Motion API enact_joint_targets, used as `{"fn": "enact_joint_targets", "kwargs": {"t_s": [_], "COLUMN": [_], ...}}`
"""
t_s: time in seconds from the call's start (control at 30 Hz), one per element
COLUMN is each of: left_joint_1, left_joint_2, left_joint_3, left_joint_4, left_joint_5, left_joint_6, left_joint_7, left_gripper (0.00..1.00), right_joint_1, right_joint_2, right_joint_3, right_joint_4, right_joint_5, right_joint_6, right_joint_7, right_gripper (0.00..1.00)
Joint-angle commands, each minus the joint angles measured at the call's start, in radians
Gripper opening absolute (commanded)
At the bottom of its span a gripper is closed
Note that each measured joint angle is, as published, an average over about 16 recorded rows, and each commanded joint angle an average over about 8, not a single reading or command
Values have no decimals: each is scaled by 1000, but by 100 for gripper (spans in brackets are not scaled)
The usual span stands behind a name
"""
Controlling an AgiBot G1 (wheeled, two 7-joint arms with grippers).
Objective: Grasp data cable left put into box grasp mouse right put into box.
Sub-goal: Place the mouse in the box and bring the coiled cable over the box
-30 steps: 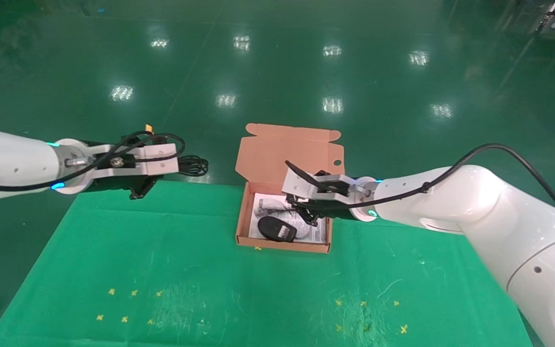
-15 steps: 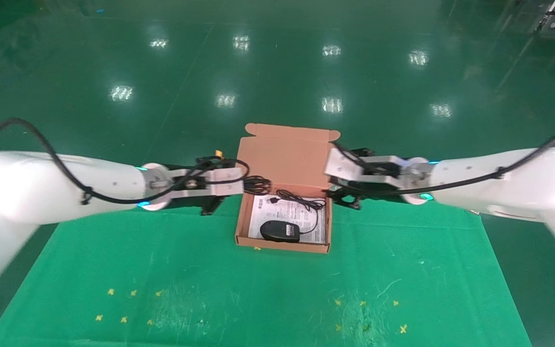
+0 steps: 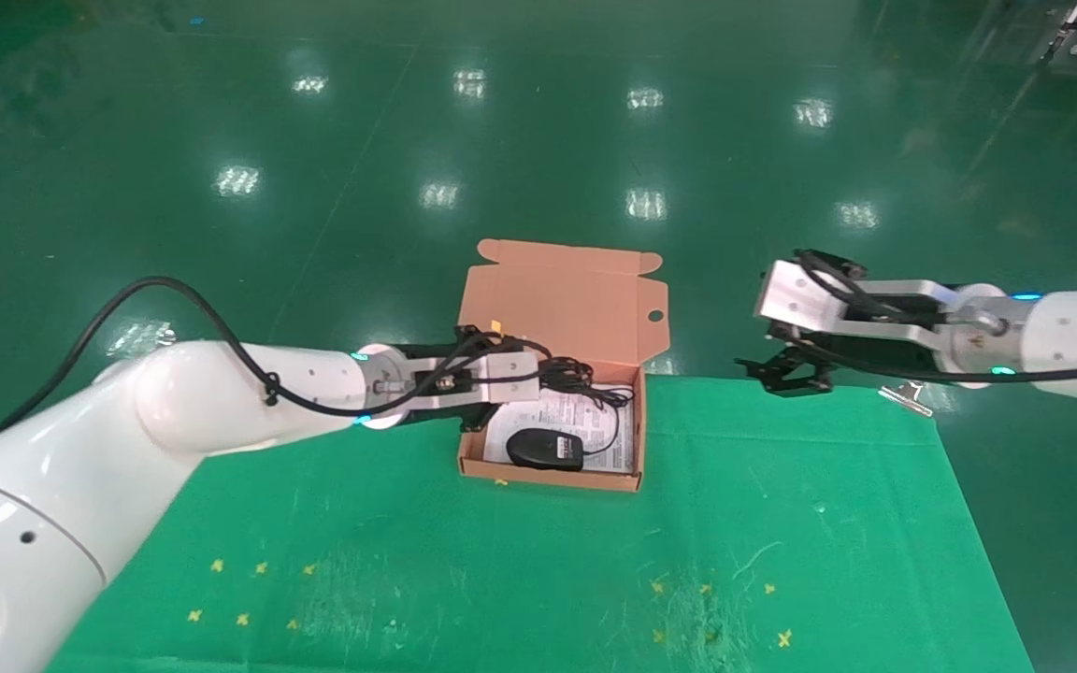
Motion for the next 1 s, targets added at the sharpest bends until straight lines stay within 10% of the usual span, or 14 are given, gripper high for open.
{"fn": "enact_joint_targets", "kwargs": {"t_s": [0.03,0.37,0.63,1.0], "left_joint_1": [6,13,15,14], "left_joint_2": [3,3,6,4], "left_joint_3": [14,109,143,138], "left_joint_4": [1,7,18,15], "left_joint_5": [-39,-184,-245,-236], "left_joint_6": [-12,-46,-64,-63], "left_joint_7": [34,89,103,102], "left_gripper": [0,4,100,100], "right_joint_1": [-1,12,14,13], "right_joint_2": [29,113,141,135], "right_joint_3": [-1,-1,-1,-1], "right_joint_4": [36,183,235,226], "right_joint_5": [-11,-70,-93,-90], "right_joint_6": [0,-1,2,3], "right_joint_7": [26,145,178,175], "right_gripper": [100,100,100,100]}}
